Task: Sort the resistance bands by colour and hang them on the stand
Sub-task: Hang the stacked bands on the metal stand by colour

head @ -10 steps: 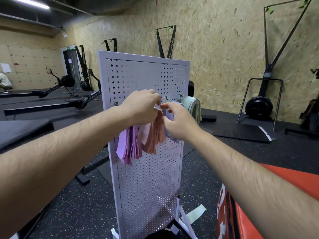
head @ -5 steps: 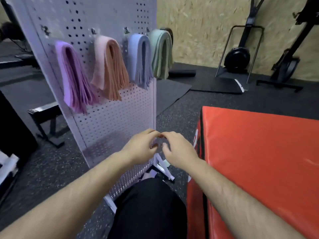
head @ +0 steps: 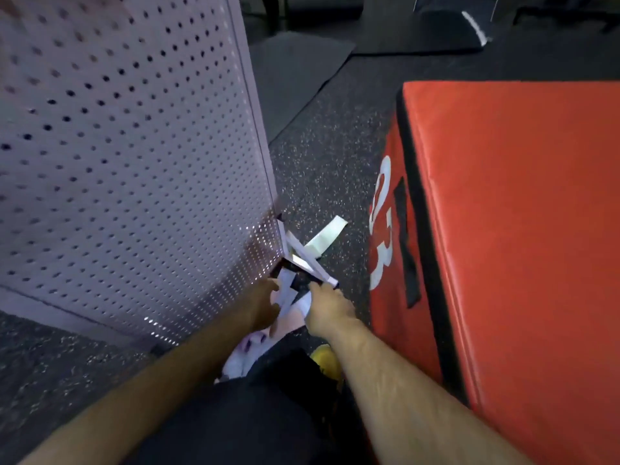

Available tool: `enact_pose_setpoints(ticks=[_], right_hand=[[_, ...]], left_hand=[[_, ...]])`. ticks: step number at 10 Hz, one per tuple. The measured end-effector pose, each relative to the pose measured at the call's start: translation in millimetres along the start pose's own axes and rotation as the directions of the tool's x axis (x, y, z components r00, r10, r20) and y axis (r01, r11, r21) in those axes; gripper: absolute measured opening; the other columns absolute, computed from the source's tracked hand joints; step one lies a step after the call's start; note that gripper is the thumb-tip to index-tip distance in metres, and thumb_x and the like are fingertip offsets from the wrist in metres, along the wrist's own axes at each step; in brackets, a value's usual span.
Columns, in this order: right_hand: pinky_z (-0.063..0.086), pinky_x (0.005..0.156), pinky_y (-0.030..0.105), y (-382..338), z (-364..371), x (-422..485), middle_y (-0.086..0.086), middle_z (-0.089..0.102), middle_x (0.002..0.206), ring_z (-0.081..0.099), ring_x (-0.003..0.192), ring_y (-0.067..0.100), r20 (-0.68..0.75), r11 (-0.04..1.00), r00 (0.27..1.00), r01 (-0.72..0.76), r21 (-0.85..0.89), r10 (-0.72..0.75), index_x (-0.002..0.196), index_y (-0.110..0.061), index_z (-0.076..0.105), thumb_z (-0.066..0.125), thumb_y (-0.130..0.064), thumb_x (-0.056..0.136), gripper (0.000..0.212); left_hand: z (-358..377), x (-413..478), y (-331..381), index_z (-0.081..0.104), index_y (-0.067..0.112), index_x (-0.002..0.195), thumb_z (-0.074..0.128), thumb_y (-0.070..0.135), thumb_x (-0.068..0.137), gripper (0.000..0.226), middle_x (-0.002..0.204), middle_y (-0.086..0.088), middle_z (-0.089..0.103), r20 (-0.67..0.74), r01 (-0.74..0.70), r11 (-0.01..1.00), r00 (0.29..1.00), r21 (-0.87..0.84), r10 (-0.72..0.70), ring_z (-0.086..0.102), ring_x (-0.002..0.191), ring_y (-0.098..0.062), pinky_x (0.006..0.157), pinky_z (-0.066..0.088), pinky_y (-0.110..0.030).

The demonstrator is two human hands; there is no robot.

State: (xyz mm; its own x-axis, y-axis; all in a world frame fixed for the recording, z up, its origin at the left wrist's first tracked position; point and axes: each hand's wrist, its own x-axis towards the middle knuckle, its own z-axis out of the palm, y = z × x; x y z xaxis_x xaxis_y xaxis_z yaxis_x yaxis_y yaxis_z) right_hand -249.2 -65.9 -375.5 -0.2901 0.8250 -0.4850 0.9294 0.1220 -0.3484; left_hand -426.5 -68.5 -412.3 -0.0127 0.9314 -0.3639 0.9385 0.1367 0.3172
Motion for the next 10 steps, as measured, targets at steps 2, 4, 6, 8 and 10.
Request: enact_pose_setpoints(ticks=[2, 4, 6, 8, 10], right_hand=[[0.040, 0.108, 0.043, 14, 79, 36, 0.008, 0.037, 0.148, 0.039, 0.134, 0.033, 0.153, 0.999, 0.987, -0.038, -0.016, 0.040, 0.152, -0.023, 0.028, 0.058, -0.017, 0.090, 0.068], [0.039, 0.105, 0.045, 18, 115, 46, 0.010, 0.039, 0.146, 0.040, 0.132, 0.034, 0.238, 0.999, 0.970, -0.043, 0.012, 0.038, 0.148, -0.020, 0.033, 0.054, -0.018, 0.092, 0.060], [0.039, 0.107, 0.043, 10, 93, 41, 0.009, 0.040, 0.145, 0.040, 0.133, 0.032, 0.179, 0.996, 0.983, -0.045, 0.077, 0.030, 0.148, -0.017, 0.032, 0.052, -0.013, 0.092, 0.059], [0.042, 0.107, 0.041, -2, 32, 10, 0.006, 0.043, 0.143, 0.041, 0.130, 0.031, -0.011, 0.972, 0.995, 0.099, 0.213, -0.099, 0.143, -0.020, 0.044, 0.057, -0.019, 0.095, 0.050], [0.033, 0.112, 0.028, -24, -62, -50, -0.004, 0.040, 0.149, 0.029, 0.134, 0.019, -0.292, 0.877, 0.916, 0.363, 0.315, -0.274, 0.145, -0.029, 0.045, 0.058, -0.014, 0.084, 0.064]], left_hand=[[86, 20, -55, 0.070, 0.026, 0.101, 0.053, 0.030, 0.092, 0.020, 0.126, -0.004, 0.061, 0.194, 0.081, 0.990, 0.976, 0.112, -0.102, 0.055, 0.120, -0.023, 0.106, 0.040, -0.037], [128, 27, -61, 0.065, 0.025, 0.127, 0.060, 0.017, 0.092, 0.036, 0.142, -0.003, 0.047, 0.211, 0.134, 0.974, 0.962, 0.180, -0.172, 0.050, 0.125, -0.024, 0.103, 0.042, -0.038], [106, 18, -52, 0.065, 0.009, 0.116, 0.053, 0.012, 0.096, 0.023, 0.120, -0.013, 0.061, 0.054, 0.150, 0.987, 0.987, 0.061, -0.153, 0.061, 0.109, -0.031, 0.087, 0.048, -0.033], [24, -21, -5, 0.068, 0.015, 0.085, 0.060, 0.019, 0.097, 0.016, 0.077, 0.011, 0.063, -0.147, -0.008, 0.953, 0.988, -0.303, -0.038, 0.060, 0.069, -0.002, 0.074, 0.052, -0.024], [-88, -84, 49, 0.061, 0.030, 0.082, 0.066, 0.027, 0.091, 0.011, 0.083, 0.006, 0.066, -0.261, -0.272, 0.901, 0.947, -0.338, 0.188, 0.062, 0.078, -0.012, 0.069, 0.049, -0.033]])
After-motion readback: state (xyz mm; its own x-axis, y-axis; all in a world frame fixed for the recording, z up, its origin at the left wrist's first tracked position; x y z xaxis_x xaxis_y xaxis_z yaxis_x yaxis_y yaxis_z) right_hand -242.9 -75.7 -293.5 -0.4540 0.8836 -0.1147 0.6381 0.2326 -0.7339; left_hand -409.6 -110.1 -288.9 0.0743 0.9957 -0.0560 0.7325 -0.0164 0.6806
